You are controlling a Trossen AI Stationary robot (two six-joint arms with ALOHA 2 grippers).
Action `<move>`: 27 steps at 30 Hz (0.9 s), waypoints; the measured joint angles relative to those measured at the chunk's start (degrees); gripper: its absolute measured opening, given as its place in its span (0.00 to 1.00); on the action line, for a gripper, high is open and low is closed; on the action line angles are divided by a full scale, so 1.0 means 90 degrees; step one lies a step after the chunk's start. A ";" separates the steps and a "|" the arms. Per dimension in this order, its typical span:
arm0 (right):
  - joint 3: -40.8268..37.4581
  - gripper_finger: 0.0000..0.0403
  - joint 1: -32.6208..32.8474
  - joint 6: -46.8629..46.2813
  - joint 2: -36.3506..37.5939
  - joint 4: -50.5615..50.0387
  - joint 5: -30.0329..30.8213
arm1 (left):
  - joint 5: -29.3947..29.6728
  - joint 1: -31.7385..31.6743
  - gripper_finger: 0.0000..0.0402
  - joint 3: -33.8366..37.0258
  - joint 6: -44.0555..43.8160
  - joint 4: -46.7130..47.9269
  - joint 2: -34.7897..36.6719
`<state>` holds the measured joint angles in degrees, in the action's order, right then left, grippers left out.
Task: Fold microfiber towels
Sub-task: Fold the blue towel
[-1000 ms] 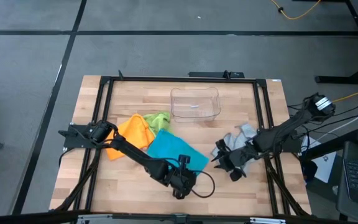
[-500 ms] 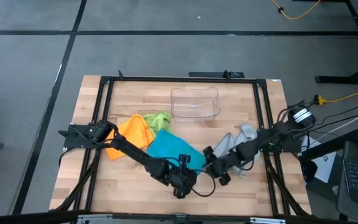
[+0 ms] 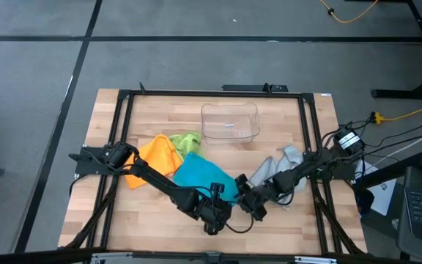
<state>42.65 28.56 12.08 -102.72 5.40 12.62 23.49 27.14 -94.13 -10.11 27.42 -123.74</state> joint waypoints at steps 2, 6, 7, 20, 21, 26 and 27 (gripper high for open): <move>0.0000 0.28 0.0000 0.0000 -0.0005 -0.0060 -0.0024 | -0.0010 0.0009 0.00 0.0000 0.0000 0.0000 0.0000; -0.0002 0.11 0.0008 0.0007 -0.0015 -0.0108 -0.0090 | -0.0056 0.0020 0.00 0.0000 0.0000 0.0000 0.0000; -0.0003 0.07 0.0012 0.0020 -0.0017 -0.0115 -0.0092 | -0.0058 0.0025 0.00 0.0000 0.0000 0.0000 0.0000; 0.0477 0.01 0.0370 -0.0238 0.0599 -0.1262 0.0823 | -0.0778 0.0072 0.00 -0.0235 -0.0346 0.0025 0.0014; 0.0583 0.00 0.0433 -0.0333 0.0700 -0.1468 0.0957 | -0.0819 0.0087 0.00 -0.0318 -0.0391 0.0022 0.0019; 0.1039 0.00 0.0758 -0.0677 0.0889 -0.2269 0.0971 | -0.0818 0.0204 0.00 -0.0678 -0.0486 -0.0002 0.0027; 0.1144 0.00 0.0848 -0.0683 0.0889 -0.2422 0.0912 | -0.0810 0.0247 0.00 -0.0732 -0.0485 -0.0019 0.0026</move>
<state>52.95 36.19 5.93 -94.72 -16.40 20.82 16.20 29.36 -100.71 -14.48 27.25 -123.51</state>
